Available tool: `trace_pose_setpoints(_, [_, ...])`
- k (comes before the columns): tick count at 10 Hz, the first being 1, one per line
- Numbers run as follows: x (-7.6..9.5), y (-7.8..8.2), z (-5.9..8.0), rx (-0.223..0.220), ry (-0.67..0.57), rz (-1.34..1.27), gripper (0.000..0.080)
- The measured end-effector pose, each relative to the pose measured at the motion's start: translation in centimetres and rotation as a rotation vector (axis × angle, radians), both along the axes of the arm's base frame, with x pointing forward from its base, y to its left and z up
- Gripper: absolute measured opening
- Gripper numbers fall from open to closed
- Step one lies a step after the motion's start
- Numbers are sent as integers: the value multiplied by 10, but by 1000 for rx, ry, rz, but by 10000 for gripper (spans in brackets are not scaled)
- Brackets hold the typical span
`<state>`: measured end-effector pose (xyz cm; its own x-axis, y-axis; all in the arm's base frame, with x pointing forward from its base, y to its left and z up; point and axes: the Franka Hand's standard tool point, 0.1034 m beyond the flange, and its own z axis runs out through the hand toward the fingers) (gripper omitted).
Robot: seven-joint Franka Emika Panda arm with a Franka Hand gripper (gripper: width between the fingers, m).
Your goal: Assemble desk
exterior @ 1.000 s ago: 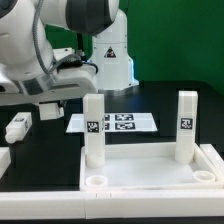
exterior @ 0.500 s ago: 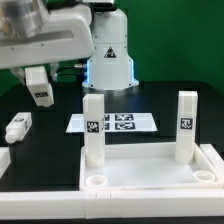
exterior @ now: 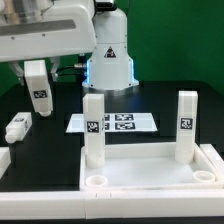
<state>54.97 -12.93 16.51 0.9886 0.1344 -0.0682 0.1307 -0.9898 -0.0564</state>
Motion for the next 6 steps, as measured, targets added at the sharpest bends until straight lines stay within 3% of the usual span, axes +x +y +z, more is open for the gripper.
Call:
trace_pose_setpoints(1, [17,13,11,-17,-101,23,284])
trace_pose_setpoints(3, [32,47,33,-35,-270,56,284])
trace_pose_setpoints(5, [41,92,42,-42,-442,-15,284])
trace_pose_setpoints(6, [36,80,39,-67,-526,42,284])
